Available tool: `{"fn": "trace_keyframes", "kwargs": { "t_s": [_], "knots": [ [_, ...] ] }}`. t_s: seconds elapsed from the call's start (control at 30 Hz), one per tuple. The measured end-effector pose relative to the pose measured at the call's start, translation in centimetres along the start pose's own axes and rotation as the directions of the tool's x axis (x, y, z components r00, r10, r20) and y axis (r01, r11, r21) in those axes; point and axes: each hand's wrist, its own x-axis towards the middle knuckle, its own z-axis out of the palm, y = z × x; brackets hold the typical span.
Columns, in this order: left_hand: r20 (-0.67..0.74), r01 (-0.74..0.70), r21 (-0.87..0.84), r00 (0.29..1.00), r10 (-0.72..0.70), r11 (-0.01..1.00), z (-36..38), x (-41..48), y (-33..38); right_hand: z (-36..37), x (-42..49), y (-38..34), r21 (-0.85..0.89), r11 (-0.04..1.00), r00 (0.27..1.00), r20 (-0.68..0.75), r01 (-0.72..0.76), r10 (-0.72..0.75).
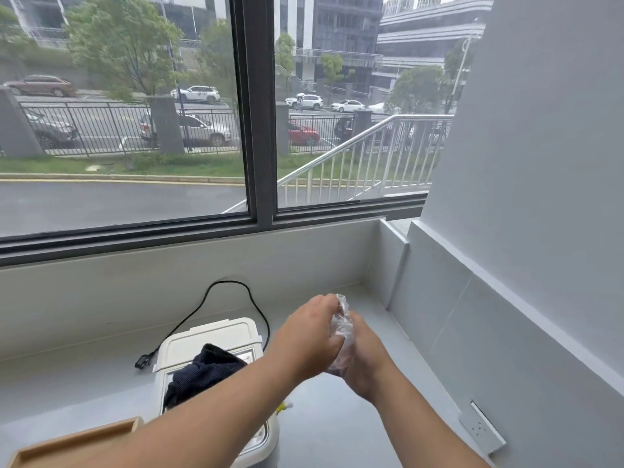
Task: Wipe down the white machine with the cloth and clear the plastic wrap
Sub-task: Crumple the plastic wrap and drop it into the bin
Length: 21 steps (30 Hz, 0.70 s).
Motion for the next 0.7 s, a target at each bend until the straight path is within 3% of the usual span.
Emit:
{"fn": "trace_keyframes", "kwargs": {
  "t_s": [0.1,0.37,0.53,0.7],
  "knots": [
    [0.033,-0.073,0.027,0.997,0.072,0.997,-0.7,-0.9,-0.3,1.3,-1.5,-0.1,0.013,0.996,0.990,-0.106,0.090,-0.088],
    [0.127,-0.345,0.195,0.937,0.325,0.918,-0.7,-4.3,0.2,1.6,-5.7,-0.7,0.013,0.945,0.883,-0.360,0.326,-0.300],
    [0.067,-0.440,0.312,0.894,0.442,0.842,-1.1,-6.6,0.6,2.8,-8.8,-0.9,0.108,0.926,0.862,-0.415,0.363,-0.289],
    [-0.032,-0.588,0.377,0.764,0.645,0.716,-2.6,-8.5,1.8,4.4,-11.3,-0.2,0.208,0.919,0.891,-0.386,0.335,-0.237]
  ]
}}
